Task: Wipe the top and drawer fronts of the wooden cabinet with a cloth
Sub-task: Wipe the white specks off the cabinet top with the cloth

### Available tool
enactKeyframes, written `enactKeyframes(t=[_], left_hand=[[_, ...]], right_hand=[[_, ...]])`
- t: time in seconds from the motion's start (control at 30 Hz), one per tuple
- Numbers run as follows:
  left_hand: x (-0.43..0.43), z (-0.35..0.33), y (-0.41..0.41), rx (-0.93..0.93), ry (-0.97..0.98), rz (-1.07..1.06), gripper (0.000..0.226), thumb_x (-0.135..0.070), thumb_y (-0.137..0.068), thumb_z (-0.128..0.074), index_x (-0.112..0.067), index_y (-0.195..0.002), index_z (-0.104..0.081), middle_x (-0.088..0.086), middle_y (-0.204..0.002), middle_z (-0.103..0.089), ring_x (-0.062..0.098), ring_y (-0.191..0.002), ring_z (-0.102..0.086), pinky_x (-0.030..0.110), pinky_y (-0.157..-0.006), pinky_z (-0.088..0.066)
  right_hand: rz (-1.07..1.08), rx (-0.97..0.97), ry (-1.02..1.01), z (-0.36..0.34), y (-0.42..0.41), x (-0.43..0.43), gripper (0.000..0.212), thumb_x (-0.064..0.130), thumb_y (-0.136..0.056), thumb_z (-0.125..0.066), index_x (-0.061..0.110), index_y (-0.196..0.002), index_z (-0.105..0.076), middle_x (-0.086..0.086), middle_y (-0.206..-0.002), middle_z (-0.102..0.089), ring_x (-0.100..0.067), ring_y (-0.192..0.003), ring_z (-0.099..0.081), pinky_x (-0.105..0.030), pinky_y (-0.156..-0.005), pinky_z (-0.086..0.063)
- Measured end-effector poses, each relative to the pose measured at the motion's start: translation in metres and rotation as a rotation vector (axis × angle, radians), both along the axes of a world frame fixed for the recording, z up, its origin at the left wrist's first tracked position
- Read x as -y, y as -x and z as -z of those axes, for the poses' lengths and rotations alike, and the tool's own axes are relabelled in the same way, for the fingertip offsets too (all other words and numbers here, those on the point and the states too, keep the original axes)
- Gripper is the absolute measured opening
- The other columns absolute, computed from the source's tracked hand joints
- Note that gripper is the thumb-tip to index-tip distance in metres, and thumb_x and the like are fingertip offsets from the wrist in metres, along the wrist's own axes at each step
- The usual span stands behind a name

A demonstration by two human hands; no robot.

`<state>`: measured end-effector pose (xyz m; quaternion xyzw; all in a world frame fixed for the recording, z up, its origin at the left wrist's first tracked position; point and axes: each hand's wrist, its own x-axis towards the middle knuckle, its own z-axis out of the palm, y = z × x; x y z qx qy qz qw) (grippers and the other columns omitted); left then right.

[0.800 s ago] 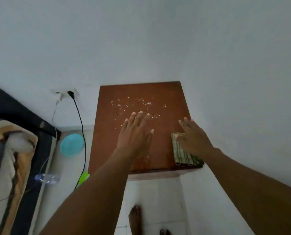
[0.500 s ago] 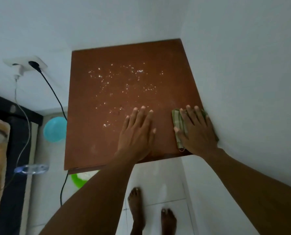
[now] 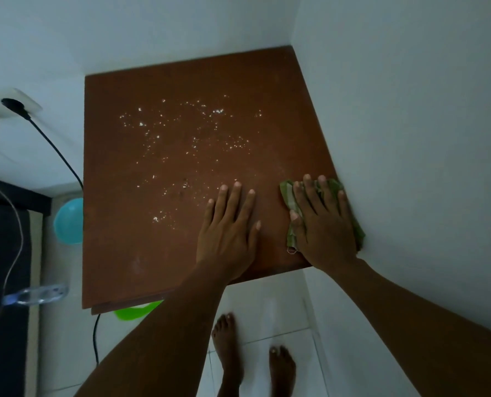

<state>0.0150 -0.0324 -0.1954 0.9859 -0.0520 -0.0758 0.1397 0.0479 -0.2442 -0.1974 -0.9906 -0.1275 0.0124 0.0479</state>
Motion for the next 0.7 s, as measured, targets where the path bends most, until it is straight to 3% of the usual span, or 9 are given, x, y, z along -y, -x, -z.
enactKeyframes(t=[0.23,0.4,0.7], left_hand=[[0.0,-0.004,-0.007,0.004,-0.004,0.006,0.065,-0.051,-0.105,-0.02,-0.025,-0.163,-0.011,0.003,-0.171,0.001,0.024,-0.157,0.009,0.044,-0.127,0.001],[-0.011,-0.024,-0.019,-0.021,-0.026,0.002,0.067,-0.055,-0.103,-0.009,-0.028,-0.163,0.001,0.0,-0.169,0.015,0.02,-0.155,0.021,0.041,-0.126,0.009],[-0.066,-0.068,-0.093,0.051,-0.018,-0.02,0.067,-0.055,-0.102,-0.008,-0.029,-0.163,0.002,0.0,-0.17,0.014,0.021,-0.155,0.021,0.042,-0.127,0.006]], right_hand=[[-0.044,0.042,-0.083,0.005,-0.004,-0.002,0.057,0.032,-0.103,-0.029,0.009,-0.155,-0.03,-0.012,-0.162,-0.028,-0.029,-0.153,-0.02,-0.051,-0.122,-0.025],[-0.049,0.036,-0.206,-0.002,-0.02,-0.009,0.057,0.027,-0.102,-0.028,0.0,-0.152,-0.034,-0.018,-0.159,-0.033,-0.034,-0.15,-0.027,-0.05,-0.119,-0.032],[-0.021,0.082,-0.291,-0.064,-0.134,-0.066,0.056,0.027,-0.104,-0.025,0.004,-0.155,-0.027,-0.013,-0.163,-0.024,-0.027,-0.153,-0.016,-0.04,-0.124,-0.017]])
